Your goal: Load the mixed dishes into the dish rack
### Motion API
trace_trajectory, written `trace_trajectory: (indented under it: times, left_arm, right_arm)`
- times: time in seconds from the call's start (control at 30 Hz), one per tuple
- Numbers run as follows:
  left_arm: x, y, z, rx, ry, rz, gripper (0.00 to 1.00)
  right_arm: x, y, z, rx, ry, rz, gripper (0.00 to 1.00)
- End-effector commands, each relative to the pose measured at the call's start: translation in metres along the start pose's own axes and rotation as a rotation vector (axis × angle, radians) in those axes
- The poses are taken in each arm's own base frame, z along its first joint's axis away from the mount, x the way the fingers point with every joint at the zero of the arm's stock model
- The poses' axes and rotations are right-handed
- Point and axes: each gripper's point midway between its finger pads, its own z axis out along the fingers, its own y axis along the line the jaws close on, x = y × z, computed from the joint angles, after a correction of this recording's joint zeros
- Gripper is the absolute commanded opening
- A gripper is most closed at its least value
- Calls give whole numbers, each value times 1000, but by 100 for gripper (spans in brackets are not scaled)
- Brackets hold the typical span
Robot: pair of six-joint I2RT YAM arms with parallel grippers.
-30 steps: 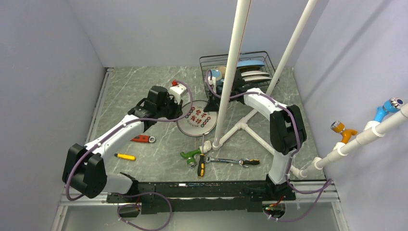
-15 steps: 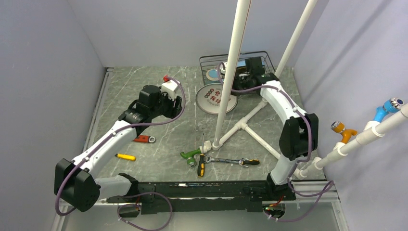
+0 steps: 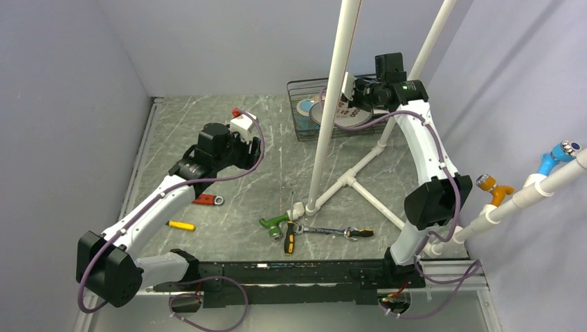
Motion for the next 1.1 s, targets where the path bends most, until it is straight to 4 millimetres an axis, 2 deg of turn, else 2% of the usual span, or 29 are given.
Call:
trace_trajectory:
  times: [0.0, 0.53, 0.7, 0.9, 1.07]
  left_arm:
    - [-14, -2, 0, 8, -53, -13, 64]
    - [-8, 0, 5, 9, -40, -22, 64]
    - [-6, -1, 8, 14, -32, -25, 64]
    - [-5, 0, 10, 14, -24, -27, 64]
    - [-5, 0, 9, 12, -25, -25, 64]
  right_arm:
    - [17, -19, -12, 47, 113, -114, 0]
    - [53, -66, -10, 205, 282, -176, 0]
    - [50, -82, -22, 250, 278, -191, 0]
    - [39, -91, -34, 246, 272, -222, 0]
    - [41, -96, -33, 250, 273, -229, 0]
